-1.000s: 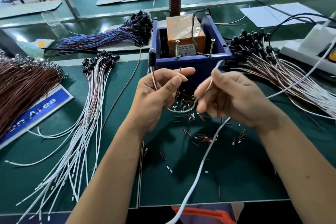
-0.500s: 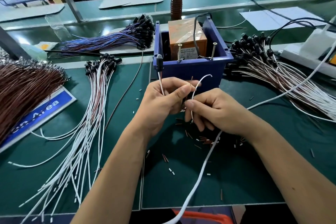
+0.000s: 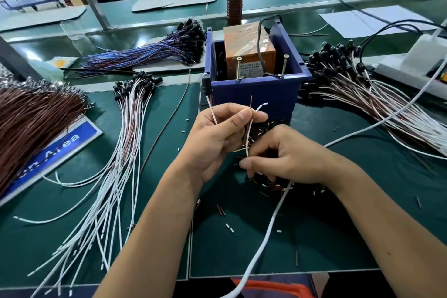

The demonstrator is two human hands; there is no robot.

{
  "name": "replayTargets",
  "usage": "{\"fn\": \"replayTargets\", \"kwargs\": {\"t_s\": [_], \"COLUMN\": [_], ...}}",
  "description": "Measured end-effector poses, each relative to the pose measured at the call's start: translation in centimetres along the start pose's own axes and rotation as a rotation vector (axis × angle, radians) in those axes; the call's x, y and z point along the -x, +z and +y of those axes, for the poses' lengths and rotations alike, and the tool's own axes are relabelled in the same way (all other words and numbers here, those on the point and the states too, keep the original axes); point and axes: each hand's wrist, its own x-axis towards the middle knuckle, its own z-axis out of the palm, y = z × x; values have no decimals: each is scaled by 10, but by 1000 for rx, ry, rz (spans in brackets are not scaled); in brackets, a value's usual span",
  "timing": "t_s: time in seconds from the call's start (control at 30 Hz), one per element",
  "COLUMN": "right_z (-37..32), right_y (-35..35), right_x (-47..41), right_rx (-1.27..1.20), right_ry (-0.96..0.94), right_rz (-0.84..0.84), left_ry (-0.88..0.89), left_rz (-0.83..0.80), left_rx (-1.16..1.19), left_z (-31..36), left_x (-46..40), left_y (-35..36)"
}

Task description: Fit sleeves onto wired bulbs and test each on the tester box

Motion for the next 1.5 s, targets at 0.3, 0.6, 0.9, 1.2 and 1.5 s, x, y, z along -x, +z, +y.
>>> {"fn": "replayTargets", "kwargs": {"t_s": [0.3, 0.6, 0.9, 1.2, 1.5], "right_z": [13, 11, -2, -2, 11], "right_y": [-14, -18, 5, -7, -7], "right_x": [-4, -2, -7, -1, -6], "right_rx": [-602, -594, -511, -397, 94], "right_ry": [146, 57, 18, -196, -175], "right_rz": [446, 785, 444, 787, 1240], "left_ry": [-129, -48, 96, 479, 519], "left_rz": [64, 10, 61, 349, 746], "left_rx": [-45, 13, 35, -250, -287], "left_z": [-7, -7, -5, 1, 2], "left_x": [-4, -3, -2, -10, -27], "left_y": [-4, -7, 2, 17, 26]}}
